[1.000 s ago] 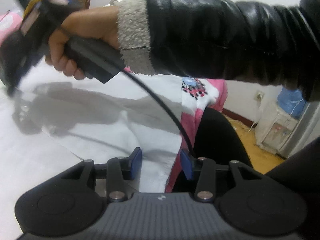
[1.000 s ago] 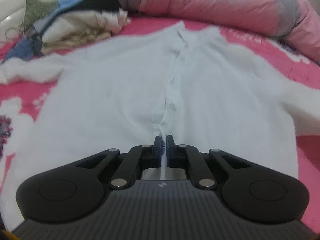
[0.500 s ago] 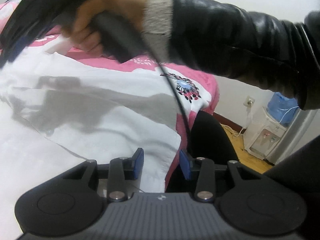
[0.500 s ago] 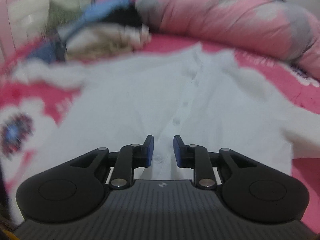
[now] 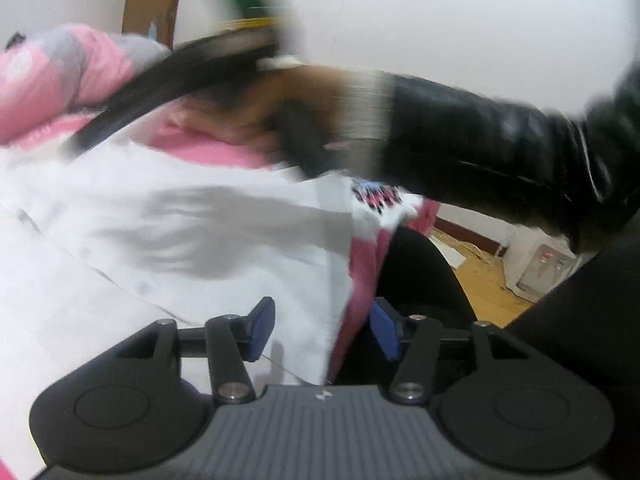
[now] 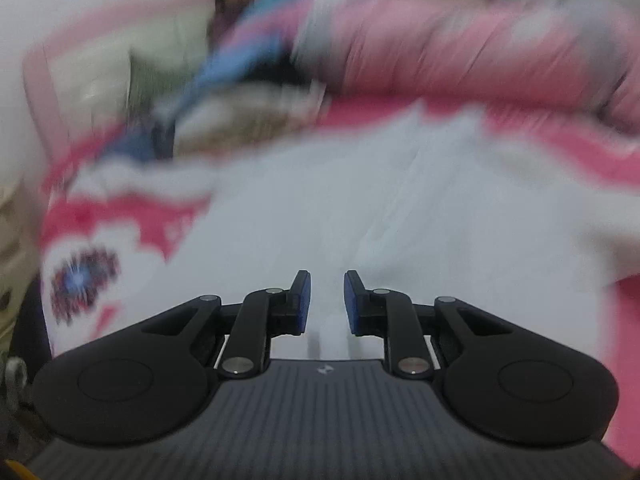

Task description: Fold clothes

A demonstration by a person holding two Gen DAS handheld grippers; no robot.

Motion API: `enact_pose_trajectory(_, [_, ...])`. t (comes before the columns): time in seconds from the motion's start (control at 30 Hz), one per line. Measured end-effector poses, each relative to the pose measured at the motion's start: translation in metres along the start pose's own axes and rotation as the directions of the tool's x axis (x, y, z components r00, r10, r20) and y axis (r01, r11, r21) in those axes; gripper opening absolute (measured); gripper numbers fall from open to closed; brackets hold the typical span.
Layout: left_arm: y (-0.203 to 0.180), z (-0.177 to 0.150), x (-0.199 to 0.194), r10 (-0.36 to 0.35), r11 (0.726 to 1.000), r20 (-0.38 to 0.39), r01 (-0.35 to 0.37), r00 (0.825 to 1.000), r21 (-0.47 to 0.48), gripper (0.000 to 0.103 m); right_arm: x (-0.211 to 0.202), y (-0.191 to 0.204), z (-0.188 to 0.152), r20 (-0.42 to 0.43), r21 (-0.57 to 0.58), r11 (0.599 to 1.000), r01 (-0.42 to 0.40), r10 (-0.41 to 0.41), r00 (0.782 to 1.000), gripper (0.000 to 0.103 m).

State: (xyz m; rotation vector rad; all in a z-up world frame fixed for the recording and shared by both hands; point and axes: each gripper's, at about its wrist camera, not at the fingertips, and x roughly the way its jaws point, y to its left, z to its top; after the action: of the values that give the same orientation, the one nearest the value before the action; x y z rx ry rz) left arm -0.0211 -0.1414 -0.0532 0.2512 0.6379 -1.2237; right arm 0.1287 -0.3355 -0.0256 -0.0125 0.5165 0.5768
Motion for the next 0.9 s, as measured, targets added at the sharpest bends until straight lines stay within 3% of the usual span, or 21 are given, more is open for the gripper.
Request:
enact_pose_trajectory(0.1, [0.011,0.013,0.005,0.032,0.999,-0.011,-0.032,0.999,0.009,0.059,-0.078,-0.021,-0.012,0.11,0.06,0.99,0.128,-0.134,0.985,0.021])
enact_pose_trajectory(0.2, [0.023,0.028,0.015,0.066,0.998,-0.031,-0.066,0.997,0.02,0.058,-0.129,-0.035,-0.046,0.105,0.133,0.96,0.248,-0.262,0.959,0.021])
enact_pose_trajectory(0.3, [0.029,0.035,0.043,0.086,0.996,-0.088,-0.085,0.992,0.021,0.058,-0.131,-0.038,-0.088,0.026,0.167,0.952,0.256,-0.264,0.964,0.021])
enact_pose_trajectory(0.37, [0.032,0.031,0.062,0.117,0.993,-0.171,-0.117,0.978,0.012,0.056,-0.117,-0.04,-0.115,-0.052,0.159,0.942,0.296,-0.292,0.955,0.02])
enact_pose_trajectory(0.43, [0.034,0.026,0.067,0.127,0.992,-0.2,-0.129,0.971,0.004,0.056,-0.101,-0.042,-0.142,-0.131,0.145,0.93,0.338,-0.321,0.938,0.017])
enact_pose_trajectory(0.5, [0.035,0.031,0.065,0.122,0.992,-0.221,-0.127,0.968,-0.009,0.056,-0.106,-0.052,-0.15,-0.097,0.225,0.923,0.312,-0.298,0.95,0.017])
enact_pose_trajectory(0.6, [0.037,0.045,0.05,0.102,0.995,-0.183,-0.105,0.978,-0.005,0.061,-0.119,-0.056,-0.126,-0.039,0.244,0.92,0.306,-0.306,0.951,0.019])
enact_pose_trajectory(0.73, [0.047,0.066,0.056,0.117,0.993,-0.154,-0.115,0.981,0.027,0.063,-0.101,-0.065,-0.081,0.016,0.254,0.945,0.204,-0.215,0.976,0.019])
enact_pose_trajectory(0.9, [0.084,0.071,0.087,0.21,0.976,-0.2,-0.218,0.957,-0.021,0.061,-0.019,-0.084,-0.027,-0.052,0.123,0.983,0.137,-0.132,0.99,0.019])
